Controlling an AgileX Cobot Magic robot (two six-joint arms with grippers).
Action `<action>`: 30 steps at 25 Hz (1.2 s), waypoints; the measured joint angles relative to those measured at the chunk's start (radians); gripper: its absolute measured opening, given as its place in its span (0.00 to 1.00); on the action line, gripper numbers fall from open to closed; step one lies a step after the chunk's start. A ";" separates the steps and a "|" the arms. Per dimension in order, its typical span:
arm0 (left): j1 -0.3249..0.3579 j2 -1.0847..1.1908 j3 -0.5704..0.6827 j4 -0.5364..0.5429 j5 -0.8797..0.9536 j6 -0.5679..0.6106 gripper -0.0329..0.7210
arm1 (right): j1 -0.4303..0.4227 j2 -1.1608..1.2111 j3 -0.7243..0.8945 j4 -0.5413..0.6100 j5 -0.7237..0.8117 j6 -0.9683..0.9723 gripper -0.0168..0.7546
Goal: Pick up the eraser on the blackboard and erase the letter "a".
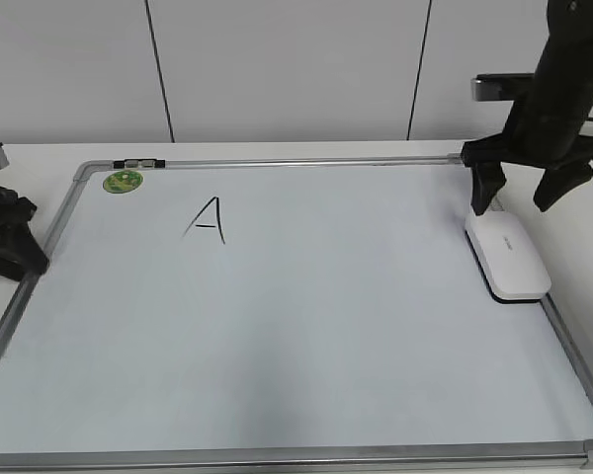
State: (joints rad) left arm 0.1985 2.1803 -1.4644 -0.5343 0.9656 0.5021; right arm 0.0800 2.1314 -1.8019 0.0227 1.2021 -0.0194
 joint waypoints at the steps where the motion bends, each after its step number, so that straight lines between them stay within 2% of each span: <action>1: 0.000 0.000 0.000 0.000 0.000 -0.001 0.53 | 0.000 0.000 -0.016 -0.002 0.007 -0.003 0.84; 4: 0.000 -0.027 0.000 0.000 0.000 -0.002 0.74 | 0.000 0.000 -0.051 -0.002 0.014 -0.021 0.84; 7: 0.000 -0.066 -0.026 0.000 0.023 -0.026 0.80 | 0.000 0.000 -0.065 0.003 0.014 -0.029 0.83; 15: 0.000 -0.205 -0.087 0.008 0.218 -0.162 0.82 | 0.000 -0.166 -0.064 0.082 0.022 -0.040 0.79; 21: -0.011 -0.359 -0.088 0.073 0.240 -0.229 0.82 | 0.000 -0.399 0.017 0.097 0.032 -0.045 0.79; 26: -0.068 -0.543 -0.088 0.143 0.257 -0.262 0.82 | 0.000 -0.622 0.160 0.069 0.041 -0.051 0.79; 30: -0.159 -0.695 -0.088 0.311 0.268 -0.351 0.79 | 0.000 -0.787 0.294 0.032 0.048 -0.052 0.79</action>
State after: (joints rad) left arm 0.0400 1.4850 -1.5528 -0.2237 1.2332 0.1511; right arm 0.0800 1.3439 -1.5076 0.0544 1.2497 -0.0719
